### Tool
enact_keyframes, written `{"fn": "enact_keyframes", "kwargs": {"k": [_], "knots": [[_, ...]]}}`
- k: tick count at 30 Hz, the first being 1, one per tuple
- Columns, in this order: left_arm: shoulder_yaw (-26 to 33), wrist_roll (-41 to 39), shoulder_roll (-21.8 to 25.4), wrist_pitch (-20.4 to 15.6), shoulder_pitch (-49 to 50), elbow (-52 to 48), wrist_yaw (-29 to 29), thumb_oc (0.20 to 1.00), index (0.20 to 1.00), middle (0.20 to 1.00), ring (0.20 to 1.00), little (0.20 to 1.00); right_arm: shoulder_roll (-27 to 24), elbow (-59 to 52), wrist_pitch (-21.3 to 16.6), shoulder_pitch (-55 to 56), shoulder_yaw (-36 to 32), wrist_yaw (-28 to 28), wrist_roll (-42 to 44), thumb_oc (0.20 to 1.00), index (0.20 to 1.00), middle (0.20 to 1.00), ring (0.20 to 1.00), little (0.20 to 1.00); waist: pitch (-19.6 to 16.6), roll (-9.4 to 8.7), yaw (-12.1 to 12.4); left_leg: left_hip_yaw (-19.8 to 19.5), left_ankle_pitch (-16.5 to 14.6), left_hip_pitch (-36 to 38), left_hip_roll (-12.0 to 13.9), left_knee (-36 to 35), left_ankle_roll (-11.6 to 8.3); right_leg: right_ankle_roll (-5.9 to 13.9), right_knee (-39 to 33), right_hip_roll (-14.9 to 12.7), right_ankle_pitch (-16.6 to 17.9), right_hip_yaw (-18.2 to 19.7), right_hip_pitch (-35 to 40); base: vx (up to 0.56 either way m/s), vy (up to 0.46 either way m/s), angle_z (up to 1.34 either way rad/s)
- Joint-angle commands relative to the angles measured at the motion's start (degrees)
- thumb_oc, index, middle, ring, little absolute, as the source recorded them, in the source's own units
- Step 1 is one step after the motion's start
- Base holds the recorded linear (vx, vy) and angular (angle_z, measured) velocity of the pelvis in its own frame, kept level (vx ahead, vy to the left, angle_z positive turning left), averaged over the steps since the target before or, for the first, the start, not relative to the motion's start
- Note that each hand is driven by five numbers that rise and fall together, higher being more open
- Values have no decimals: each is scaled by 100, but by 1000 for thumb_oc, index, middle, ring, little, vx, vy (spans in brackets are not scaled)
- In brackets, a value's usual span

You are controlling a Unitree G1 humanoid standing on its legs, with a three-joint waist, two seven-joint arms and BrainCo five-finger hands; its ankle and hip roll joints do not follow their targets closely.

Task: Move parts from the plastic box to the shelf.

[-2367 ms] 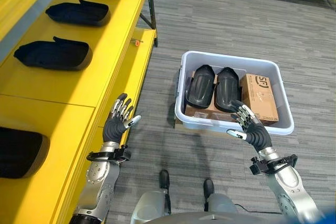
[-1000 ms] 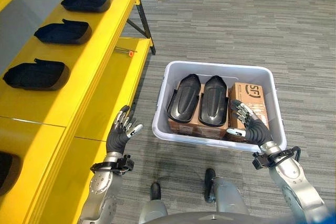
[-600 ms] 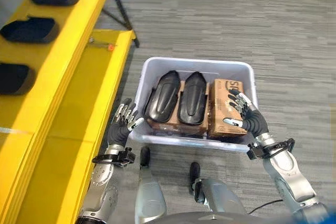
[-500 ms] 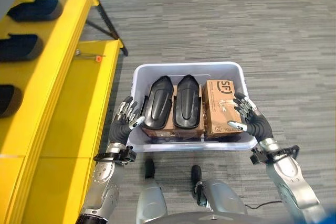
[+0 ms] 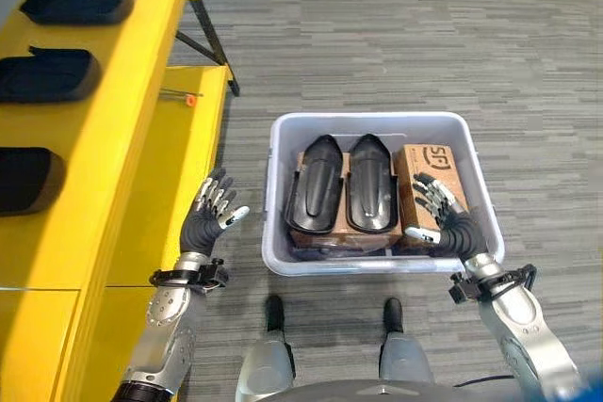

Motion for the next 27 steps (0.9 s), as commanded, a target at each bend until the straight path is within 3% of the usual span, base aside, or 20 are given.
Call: {"fn": "enact_keyframes", "kwargs": {"k": [1, 9, 27], "knots": [[197, 160, 115, -327, -130, -488, 94, 1000, 1000, 1000, 1000, 1000, -88, -221, -281, -212, -93, -190, -119, 1000, 1000, 1000, 1000, 1000, -160, -82, 16, -141, -270, -273, 444, 581, -115, 67, 347, -396, 59, -123, -203, -7, -2, -9], [-38, 44, 154, -407, -629, -629, 221, 1000, 1000, 1000, 1000, 1000, -7, 560, -309, -1133, 94, -717, -371, 1000, 1000, 1000, 1000, 1000, 45, 0, 85, -210, -220, -486, 434, 588, -121, 61, 459, -421, 65, -131, -477, -32, 7, 3], [-521, -146, 143, -529, -1182, -682, 730, 1000, 1000, 1000, 1000, 1000, 722, 2043, -349, -2891, 331, -1962, 163, 1000, 1000, 1000, 1000, 1000, 761, 441, 343, -300, -117, -1303, 276, 769, -101, 50, 575, -563, 293, -87, -1271, -38, 5, 4]]}}
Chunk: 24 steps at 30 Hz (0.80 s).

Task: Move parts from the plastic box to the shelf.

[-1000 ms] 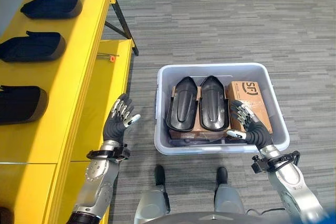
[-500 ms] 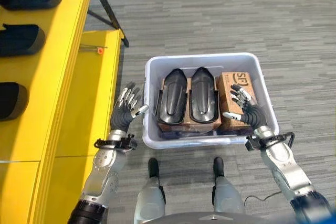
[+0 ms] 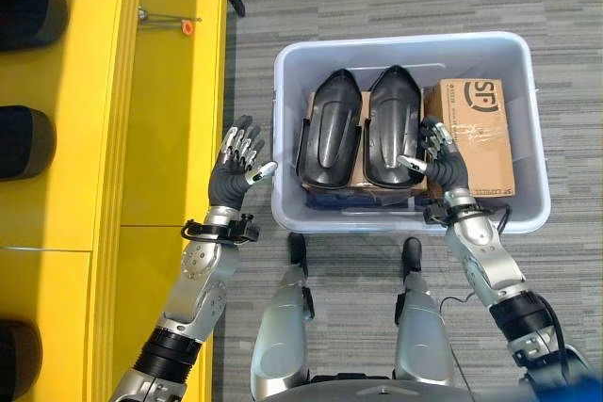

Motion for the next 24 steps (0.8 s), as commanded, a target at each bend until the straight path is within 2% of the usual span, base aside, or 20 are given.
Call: {"fn": "enact_keyframes", "kwargs": {"k": [1, 10, 24], "knots": [[54, -82, 122, -359, 145, -471, 134, 1000, 1000, 1000, 1000, 1000, 158, 104, -337, -159, -138, -304, 230, 1000, 1000, 1000, 1000, 1000, -281, -112, 79, -154, -293, -355, 379, 667, -129, 10, 468, -452, 167, 31, -442, -24, 14, 3], [-143, -120, 121, -363, 41, -493, 195, 1000, 1000, 1000, 1000, 1000, 98, 609, -417, -685, -663, -1042, 99, 1000, 1000, 1000, 1000, 1000, -47, 41, 82, -163, -296, -655, 278, 735, -118, -2, 526, -516, 214, 44, -695, -9, 10, 4], [-219, -91, 167, -419, -81, -542, 330, 1000, 1000, 1000, 1000, 1000, -92, 1062, -480, -1009, -1072, -1561, -136, 1000, 1000, 1000, 1000, 1000, 122, 171, 34, -147, -378, -916, 199, 817, -91, 4, 667, -533, 190, 146, -1030, 0, 4, 1]]}}
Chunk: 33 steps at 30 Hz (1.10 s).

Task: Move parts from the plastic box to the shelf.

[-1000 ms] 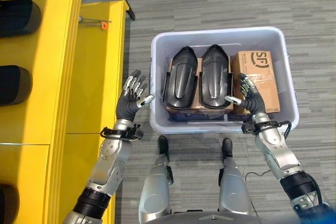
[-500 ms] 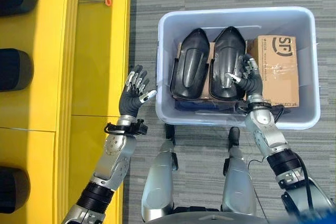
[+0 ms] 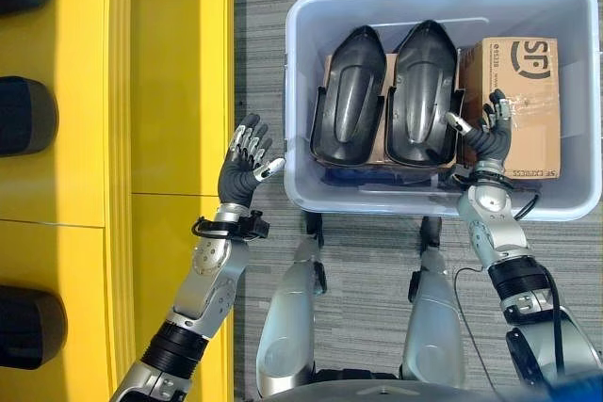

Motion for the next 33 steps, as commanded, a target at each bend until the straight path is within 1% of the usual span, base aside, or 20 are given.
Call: {"fn": "enact_keyframes", "kwargs": {"k": [1, 11, 15, 18, 21, 24, 30, 33], "knots": [[76, 19, 167, -387, 104, -556, 75, 1000, 1000, 1000, 1000, 1000, -94, -32, -351, -281, -98, -93, -109, 1000, 1000, 1000, 1000, 1000, -69, -72, -13, -124, -469, -203, 397, 647, -216, -67, 389, -321, 162, 88, -271, 0, 0, 0], [66, 11, 221, -451, 48, -565, 126, 1000, 1000, 1000, 1000, 1000, -212, 587, -306, -843, 66, -126, -13, 1000, 1000, 1000, 1000, 1000, 9, -9, 24, -96, -466, -342, 369, 645, -216, -76, 465, -316, 157, 144, -492, -1, 2, -1], [50, 23, 214, -455, 13, -547, 155, 1000, 1000, 1000, 1000, 1000, -188, 575, -269, -927, 198, -77, -35, 1000, 1000, 1000, 1000, 1000, 18, -15, 35, -93, -461, -410, 377, 659, -220, -75, 476, -307, 165, 150, -548, 0, 0, 0], [48, 29, 191, -439, 5, -552, 171, 1000, 1000, 1000, 1000, 1000, -172, 417, -248, -877, 263, -43, -96, 1000, 1000, 1000, 1000, 1000, 18, -21, 30, -98, -461, -438, 378, 668, -217, -80, 493, -305, 162, 144, -580, 0, 0, 0], [65, 45, 188, -460, -18, -554, 201, 1000, 1000, 1000, 1000, 1000, -53, 112, -249, -740, 374, 57, -180, 1000, 1000, 1000, 1000, 1000, 18, -39, 15, -107, -463, -473, 374, 677, -214, -83, 501, -293, 161, 135, -607, 0, 0, 0], [114, 96, 156, -439, -31, -526, 243, 1000, 1000, 1000, 1000, 1000, 23, -442, -282, -479, 436, 162, -293, 1000, 1000, 1000, 1000, 1000, 18, -72, -10, -119, -474, -494, 372, 697, -209, -86, 520, -293, 156, 138, -632, 0, 0, 0], [184, 138, 153, -450, 25, -565, 260, 1000, 1000, 1000, 1000, 1000, 18, -1170, -353, -133, 400, 235, -538, 1000, 1000, 1000, 1000, 1000, 4, -141, -40, -132, -495, -534, 383, 736, -204, -88, 524, -283, 147, 138, -635, 0, 0, 0], [184, 152, 154, -450, 35, -578, 266, 1000, 1000, 1000, 1000, 1000, 49, -1297, -381, -64, 387, 242, -541, 1000, 1000, 1000, 1000, 1000, -16, -147, -45, -137, -498, -548, 381, 738, -200, -84, 518, -286, 144, 141, -637, 0, 0, 0]]}}
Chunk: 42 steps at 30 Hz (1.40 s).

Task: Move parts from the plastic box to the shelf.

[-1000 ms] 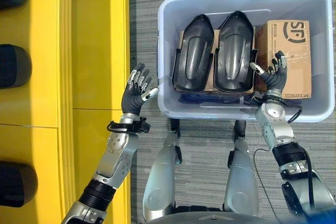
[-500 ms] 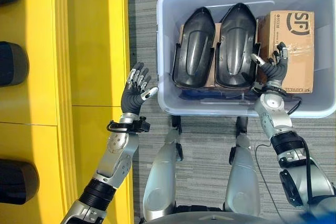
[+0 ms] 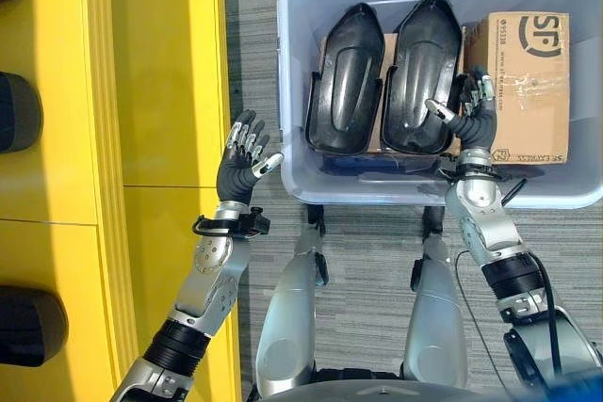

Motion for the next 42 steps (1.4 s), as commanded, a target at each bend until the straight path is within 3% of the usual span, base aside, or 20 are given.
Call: {"fn": "enact_keyframes", "kwargs": {"k": [1, 11, 26, 42], "knots": [[242, 141, 187, -339, 120, -600, 34, 1000, 1000, 1000, 1000, 1000, 57, -396, -344, 20, -120, 31, -326, 1000, 1000, 1000, 1000, 1000, -83, -186, -13, -152, -574, -148, 410, 657, -252, -92, 254, -263, 134, 28, -108, 0, 0, 0], [280, 157, 240, -358, 151, -660, 71, 1000, 1000, 1000, 1000, 1000, 53, -376, -344, 15, -173, -103, -404, 1000, 1000, 1000, 1000, 1000, -101, -194, -15, -162, -583, -191, 412, 687, -252, -97, 265, -255, 130, 18, -132, 0, 0, 0], [191, 99, 259, -396, 151, -678, 74, 1000, 1000, 1000, 1000, 1000, -31, 671, -192, -402, -274, -404, -404, 1000, 1000, 1000, 1000, 1000, -46, -115, 31, -156, -562, -234, 398, 636, -248, -103, 297, -227, 128, 51, -244, 0, 0, 0], [83, 35, 287, -420, 145, -685, 55, 1000, 1000, 1000, 1000, 1000, -110, 1921, -24, -1016, -32, -313, -135, 1000, 1000, 1000, 1000, 1000, -34, -43, 107, -153, -544, -344, 369, 605, -256, -115, 341, -207, 124, 59, -386, 0, 0, 0]]}}
